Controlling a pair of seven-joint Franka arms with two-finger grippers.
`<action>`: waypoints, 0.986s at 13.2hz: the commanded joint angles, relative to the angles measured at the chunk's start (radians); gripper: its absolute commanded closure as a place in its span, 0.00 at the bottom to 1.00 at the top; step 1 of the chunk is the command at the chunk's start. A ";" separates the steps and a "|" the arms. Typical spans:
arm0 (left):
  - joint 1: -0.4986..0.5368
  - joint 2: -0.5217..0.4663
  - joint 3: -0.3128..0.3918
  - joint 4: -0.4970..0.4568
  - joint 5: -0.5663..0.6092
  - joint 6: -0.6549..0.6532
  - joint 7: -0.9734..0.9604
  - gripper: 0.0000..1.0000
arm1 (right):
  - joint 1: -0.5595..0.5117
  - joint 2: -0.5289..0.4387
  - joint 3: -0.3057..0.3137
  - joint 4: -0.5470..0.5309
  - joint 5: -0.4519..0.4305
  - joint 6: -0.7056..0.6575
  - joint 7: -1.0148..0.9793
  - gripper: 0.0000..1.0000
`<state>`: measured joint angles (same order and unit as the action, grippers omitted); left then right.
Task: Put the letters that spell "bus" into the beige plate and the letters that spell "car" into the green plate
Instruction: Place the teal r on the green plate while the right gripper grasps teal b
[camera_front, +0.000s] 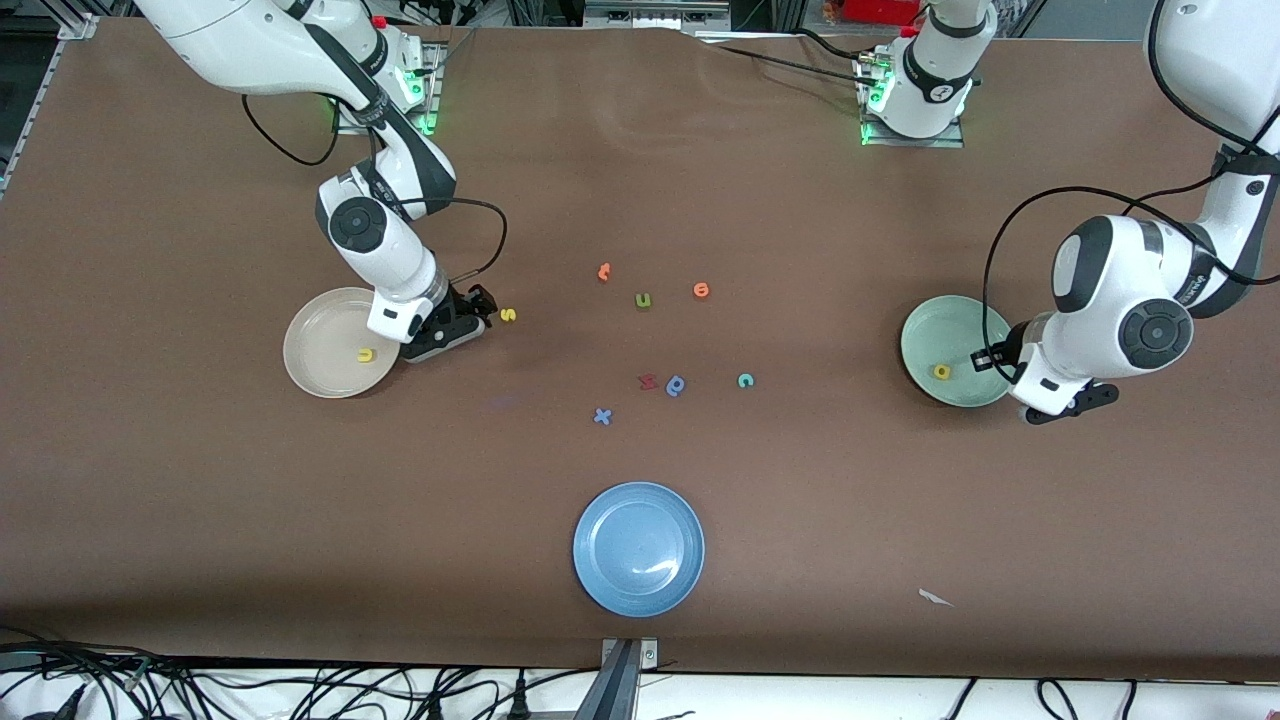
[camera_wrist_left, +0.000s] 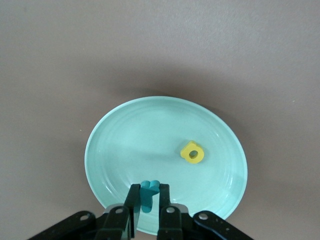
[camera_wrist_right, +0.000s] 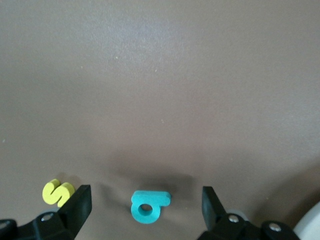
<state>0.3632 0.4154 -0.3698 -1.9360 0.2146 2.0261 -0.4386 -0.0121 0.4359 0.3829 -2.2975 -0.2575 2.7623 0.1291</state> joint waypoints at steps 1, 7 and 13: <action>0.020 -0.014 -0.017 -0.014 0.025 0.006 0.023 0.39 | 0.001 0.001 -0.002 -0.031 -0.028 0.037 0.004 0.02; 0.007 -0.015 -0.073 0.046 0.003 -0.003 -0.044 0.00 | 0.001 0.006 -0.007 -0.051 -0.040 0.072 0.004 0.15; -0.142 0.092 -0.139 0.210 -0.058 0.049 -0.372 0.00 | 0.001 0.006 -0.007 -0.051 -0.040 0.072 0.004 0.33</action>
<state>0.2805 0.4337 -0.5145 -1.8135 0.1713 2.0602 -0.7128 -0.0122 0.4380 0.3768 -2.3384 -0.2807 2.8153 0.1290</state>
